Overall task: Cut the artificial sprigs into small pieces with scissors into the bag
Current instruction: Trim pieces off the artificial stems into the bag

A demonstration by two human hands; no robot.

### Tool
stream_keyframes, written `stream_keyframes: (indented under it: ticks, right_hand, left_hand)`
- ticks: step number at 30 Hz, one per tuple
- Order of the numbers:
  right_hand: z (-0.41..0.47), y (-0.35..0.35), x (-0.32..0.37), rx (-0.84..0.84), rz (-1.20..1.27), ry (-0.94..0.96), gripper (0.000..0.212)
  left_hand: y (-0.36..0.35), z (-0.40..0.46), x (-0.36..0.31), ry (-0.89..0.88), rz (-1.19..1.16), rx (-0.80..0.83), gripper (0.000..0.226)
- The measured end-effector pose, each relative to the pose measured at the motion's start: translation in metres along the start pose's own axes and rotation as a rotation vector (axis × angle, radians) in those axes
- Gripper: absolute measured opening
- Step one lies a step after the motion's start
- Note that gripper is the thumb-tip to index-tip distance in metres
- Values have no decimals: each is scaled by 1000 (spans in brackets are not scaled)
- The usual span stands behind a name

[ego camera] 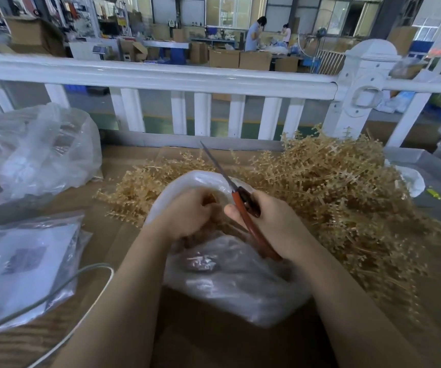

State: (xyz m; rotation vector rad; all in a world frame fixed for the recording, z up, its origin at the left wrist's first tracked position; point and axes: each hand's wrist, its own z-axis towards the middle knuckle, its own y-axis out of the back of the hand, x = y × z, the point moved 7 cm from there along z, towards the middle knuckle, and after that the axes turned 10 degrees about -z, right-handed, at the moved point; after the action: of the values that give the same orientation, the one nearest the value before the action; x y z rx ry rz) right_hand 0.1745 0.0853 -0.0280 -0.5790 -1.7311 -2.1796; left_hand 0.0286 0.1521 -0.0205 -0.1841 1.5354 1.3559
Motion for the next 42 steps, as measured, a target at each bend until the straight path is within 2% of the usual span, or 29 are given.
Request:
stream_keyframes:
  ticks: [3,6,8,11,15,18,19,20,24,26,28,30,33,37,42]
  right_hand:
    - [1,-4,-2,-24,-89,-28,66]
    - [4,2,-7,-167,-54,-52,46]
    - [5,6,-11,-220,-56,-90,51]
    - [4,7,-13,-215,-65,-122,70]
    - [5,15,-10,-193,147,-122,60]
    - [8,16,-1,-163,332,-100,71]
    - [8,13,-1,-159,329,-107,72]
    - [8,10,-2,-158,301,-123,69]
    - [5,-1,-7,-198,170,-110,35]
    - [3,0,-5,-222,135,-71,35]
    - [-1,3,-4,-235,96,-63,44]
    - [-5,7,-3,-252,35,-47,53]
    - [-8,11,-4,-248,-56,-20,50]
    - [-9,7,-3,-219,-203,35,46]
    - [-9,1,-5,-191,-124,82,55]
  left_hand:
    - [-2,3,17,102,19,-179,19]
    - [3,4,11,76,-1,-316,13]
    - [8,7,2,38,-78,-354,9]
    - [4,8,-7,44,-199,-267,19]
    - [-19,-4,-3,169,-567,6,15]
    - [-31,-13,-2,224,-661,263,19]
    - [-30,-14,-1,231,-677,281,18]
    - [-27,-11,1,232,-685,240,15]
    - [-1,0,14,204,-600,-177,15]
    - [0,-2,17,191,-567,-266,17]
    - [-2,-5,17,179,-550,-256,22]
    - [-5,-7,15,153,-654,-200,26]
    - [-7,-10,12,141,-857,-145,25]
    - [-7,-13,9,111,-972,-111,18]
    - [0,-15,10,42,-975,-102,16]
